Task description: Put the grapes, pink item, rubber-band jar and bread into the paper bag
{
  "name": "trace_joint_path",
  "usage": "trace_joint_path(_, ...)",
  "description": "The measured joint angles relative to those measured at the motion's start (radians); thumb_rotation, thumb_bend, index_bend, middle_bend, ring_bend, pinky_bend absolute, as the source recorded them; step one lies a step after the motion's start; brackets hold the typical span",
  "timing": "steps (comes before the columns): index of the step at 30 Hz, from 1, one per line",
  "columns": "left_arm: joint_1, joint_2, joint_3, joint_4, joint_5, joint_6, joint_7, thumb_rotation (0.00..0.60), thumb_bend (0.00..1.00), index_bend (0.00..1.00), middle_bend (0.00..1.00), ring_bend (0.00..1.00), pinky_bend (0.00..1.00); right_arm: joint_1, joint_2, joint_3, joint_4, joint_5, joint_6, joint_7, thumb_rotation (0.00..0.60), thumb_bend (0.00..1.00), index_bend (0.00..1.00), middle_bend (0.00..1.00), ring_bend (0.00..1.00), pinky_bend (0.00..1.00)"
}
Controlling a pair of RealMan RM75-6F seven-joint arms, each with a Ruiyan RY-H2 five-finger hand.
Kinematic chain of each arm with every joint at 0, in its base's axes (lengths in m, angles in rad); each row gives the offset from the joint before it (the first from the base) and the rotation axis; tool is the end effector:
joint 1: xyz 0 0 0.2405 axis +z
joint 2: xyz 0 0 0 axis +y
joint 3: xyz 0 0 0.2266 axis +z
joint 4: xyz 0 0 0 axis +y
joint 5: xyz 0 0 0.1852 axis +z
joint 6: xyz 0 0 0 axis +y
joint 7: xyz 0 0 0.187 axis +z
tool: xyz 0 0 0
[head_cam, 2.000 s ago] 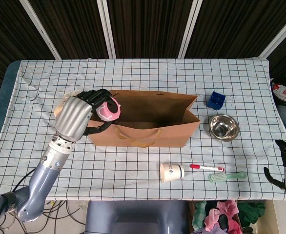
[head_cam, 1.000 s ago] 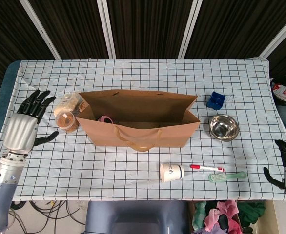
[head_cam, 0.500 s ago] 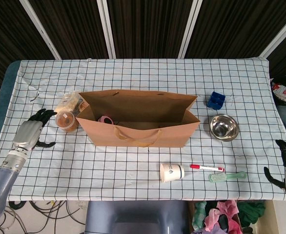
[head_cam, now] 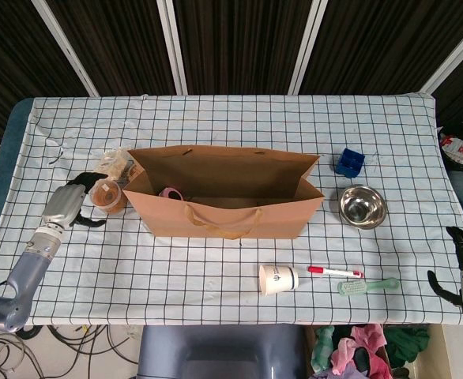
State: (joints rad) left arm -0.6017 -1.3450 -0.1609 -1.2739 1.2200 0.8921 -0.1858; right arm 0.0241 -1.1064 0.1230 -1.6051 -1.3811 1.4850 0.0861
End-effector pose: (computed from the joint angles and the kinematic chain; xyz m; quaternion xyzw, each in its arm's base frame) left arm -0.2363 0.3793 0.0788 -0.6438 -0.4800 -0.3706 0.4667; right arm -0.3026 -0.2138 0.1952 0.5140 -0.4262 0.3970 0.6297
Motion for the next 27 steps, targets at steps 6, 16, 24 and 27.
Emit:
trace_joint_path(6, -0.028, -0.041, -0.01, 0.063, -0.019, -0.057, -0.024, 0.6, 0.05, 0.16, 0.15, 0.1, 0.22, -0.001, 0.0, 0.001, 0.0, 0.001, 0.001, 0.001, 0.6, 0.3, 0.1, 0.09, 0.18, 0.3)
trace_joint_path(16, -0.06, -0.082, -0.046, 0.142, -0.033, -0.093, -0.088, 0.6, 0.05, 0.17, 0.16, 0.1, 0.22, -0.001, -0.001, 0.001, 0.001, 0.0, 0.003, -0.003, 0.6, 0.3, 0.1, 0.09, 0.18, 0.3)
trace_joint_path(24, -0.073, -0.092, -0.055, 0.186, -0.042, -0.121, -0.107, 0.6, 0.05, 0.17, 0.16, 0.1, 0.22, 0.0, 0.0, 0.0, 0.001, 0.003, -0.002, -0.005, 0.6, 0.3, 0.1, 0.09, 0.18, 0.3)
trace_joint_path(27, -0.079, -0.098, -0.051, 0.213, -0.055, -0.146, -0.092, 0.6, 0.05, 0.16, 0.16, 0.1, 0.22, -0.001, 0.0, 0.001, 0.0, 0.004, -0.001, -0.004, 0.6, 0.3, 0.1, 0.09, 0.18, 0.3)
